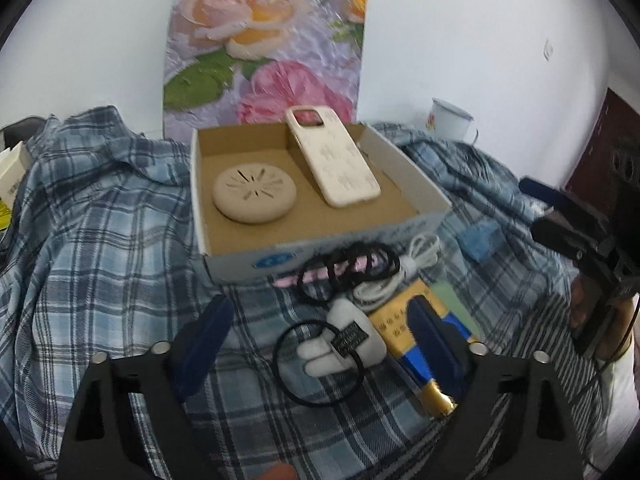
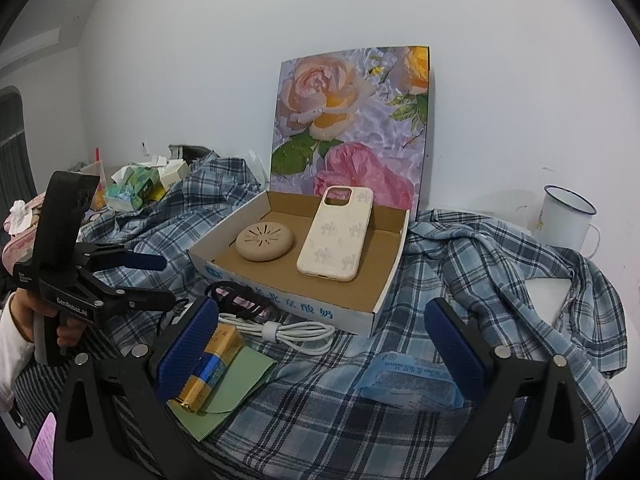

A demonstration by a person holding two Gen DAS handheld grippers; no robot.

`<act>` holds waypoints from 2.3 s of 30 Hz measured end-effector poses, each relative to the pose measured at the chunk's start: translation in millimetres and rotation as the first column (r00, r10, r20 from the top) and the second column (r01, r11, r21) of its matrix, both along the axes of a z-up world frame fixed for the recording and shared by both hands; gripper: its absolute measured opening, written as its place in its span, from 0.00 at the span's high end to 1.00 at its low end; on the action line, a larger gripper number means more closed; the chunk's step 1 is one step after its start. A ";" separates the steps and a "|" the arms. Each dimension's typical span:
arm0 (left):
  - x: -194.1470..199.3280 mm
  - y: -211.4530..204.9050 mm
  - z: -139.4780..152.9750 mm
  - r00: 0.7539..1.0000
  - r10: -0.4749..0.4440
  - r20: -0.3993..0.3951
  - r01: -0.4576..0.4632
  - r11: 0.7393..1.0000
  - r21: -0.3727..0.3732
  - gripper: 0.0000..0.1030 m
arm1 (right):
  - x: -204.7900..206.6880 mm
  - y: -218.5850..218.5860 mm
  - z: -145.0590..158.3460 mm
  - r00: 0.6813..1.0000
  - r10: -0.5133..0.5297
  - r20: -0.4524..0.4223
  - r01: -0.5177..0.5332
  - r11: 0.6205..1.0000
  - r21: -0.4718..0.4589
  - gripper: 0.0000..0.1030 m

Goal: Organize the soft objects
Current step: 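Move the left gripper to the white earphone case and grasp it, then grasp the blue face-mask packet with the right gripper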

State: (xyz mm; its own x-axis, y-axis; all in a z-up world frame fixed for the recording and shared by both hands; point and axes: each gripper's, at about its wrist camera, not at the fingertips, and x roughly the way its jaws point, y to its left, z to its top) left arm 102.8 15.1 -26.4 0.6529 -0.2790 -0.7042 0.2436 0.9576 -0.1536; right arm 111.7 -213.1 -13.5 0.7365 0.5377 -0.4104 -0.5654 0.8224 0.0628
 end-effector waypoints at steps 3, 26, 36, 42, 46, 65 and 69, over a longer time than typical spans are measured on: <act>-0.4 -5.3 -4.0 0.999 -0.029 -0.016 0.030 0.999 0.012 0.23 | 0.3 2.0 -1.2 1.000 0.001 -0.004 -0.001 1.000 -0.013 0.00; -1.8 -18.3 -15.9 0.990 -0.122 -0.074 0.124 0.992 0.013 0.76 | 3.6 2.1 -4.5 1.000 -0.002 -0.021 0.002 1.000 -0.016 0.00; -7.8 -14.2 -6.0 0.996 -0.088 -0.013 0.089 0.996 0.005 0.76 | 8.5 -42.1 -3.5 0.996 -0.088 -0.022 0.090 0.993 0.082 0.00; -9.9 -15.8 -5.2 0.996 -0.092 -0.001 0.092 0.996 0.015 0.76 | 26.7 -44.0 -17.6 0.985 -0.126 -0.121 0.130 0.991 0.027 0.00; -11.2 -16.6 -4.4 0.996 -0.091 0.005 0.090 0.996 0.019 0.76 | 44.4 -35.4 -35.3 0.963 -0.149 -0.223 0.141 0.989 -0.052 0.00; -12.3 -17.0 -3.8 0.996 -0.092 0.013 0.092 0.995 0.026 0.76 | 65.1 -24.1 -61.9 0.921 -0.154 -0.358 0.105 0.983 -0.153 0.18; -12.2 -17.2 -4.1 0.996 -0.092 0.013 0.092 0.995 0.025 0.76 | 66.6 -27.8 -64.4 0.915 -0.153 -0.374 0.109 0.984 -0.138 0.32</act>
State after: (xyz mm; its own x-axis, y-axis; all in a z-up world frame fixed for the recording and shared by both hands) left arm 90.6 -2.2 -30.4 0.6352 -0.3208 -0.7026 0.3326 0.9346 -0.1260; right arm 178.3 -240.9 -78.0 0.5724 0.3813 -0.7259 -0.4031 0.9018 0.1558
